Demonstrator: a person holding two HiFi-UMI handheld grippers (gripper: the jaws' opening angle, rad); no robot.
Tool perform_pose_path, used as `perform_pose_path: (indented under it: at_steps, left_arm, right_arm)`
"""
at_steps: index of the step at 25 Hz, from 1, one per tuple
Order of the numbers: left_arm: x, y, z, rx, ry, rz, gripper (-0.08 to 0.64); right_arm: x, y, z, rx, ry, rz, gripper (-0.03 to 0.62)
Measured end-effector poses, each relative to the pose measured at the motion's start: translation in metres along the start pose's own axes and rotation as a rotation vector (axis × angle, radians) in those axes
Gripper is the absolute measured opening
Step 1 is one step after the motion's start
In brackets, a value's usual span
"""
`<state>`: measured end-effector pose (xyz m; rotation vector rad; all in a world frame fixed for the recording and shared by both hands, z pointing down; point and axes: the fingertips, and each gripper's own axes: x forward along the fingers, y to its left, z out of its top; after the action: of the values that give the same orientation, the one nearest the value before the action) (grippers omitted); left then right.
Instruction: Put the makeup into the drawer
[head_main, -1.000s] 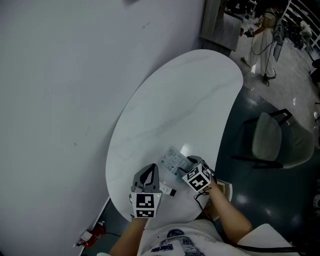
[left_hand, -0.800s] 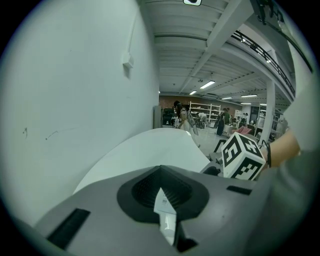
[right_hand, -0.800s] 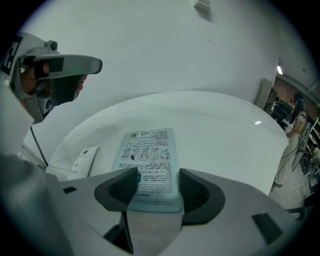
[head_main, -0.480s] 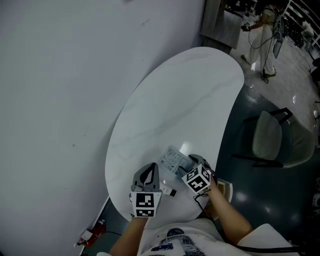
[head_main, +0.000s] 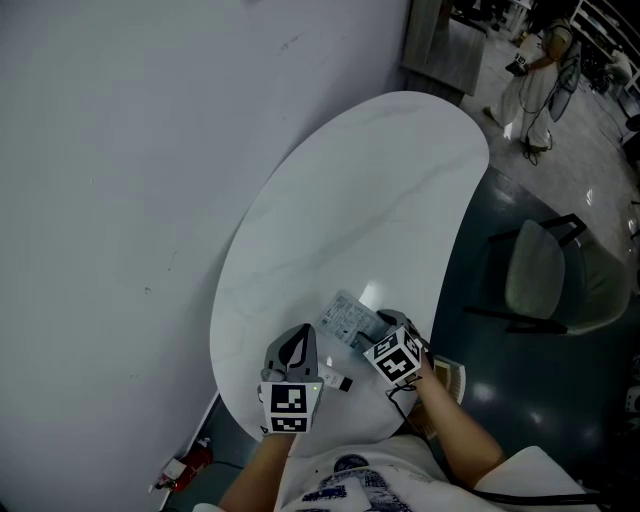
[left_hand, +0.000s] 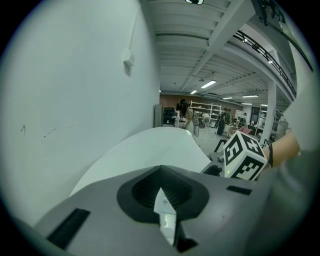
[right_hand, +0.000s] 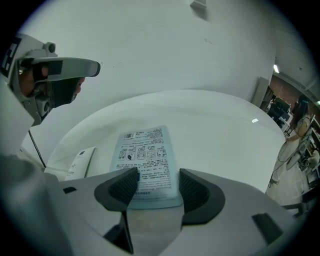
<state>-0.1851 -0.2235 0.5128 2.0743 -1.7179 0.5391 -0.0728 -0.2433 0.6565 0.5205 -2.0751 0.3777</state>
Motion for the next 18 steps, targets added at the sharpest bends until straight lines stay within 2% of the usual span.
perform_pose_path:
  at_steps: [7,13,18]
  left_arm:
    - [-0.003,-0.004,0.000,0.003,-0.001,-0.001,0.041]
    - [-0.010,-0.007,0.002,0.006,-0.005,0.005,0.041]
    - [-0.018,-0.008,0.001,0.012,-0.011,0.012,0.041]
  right_arm:
    - [0.001,0.002,-0.002,0.039,-0.009,0.013,0.270]
    - [-0.001,0.003,-0.004,0.029,0.011,0.015,0.265]
    - [-0.001,0.010,-0.004,0.023,0.002,-0.001,0.193]
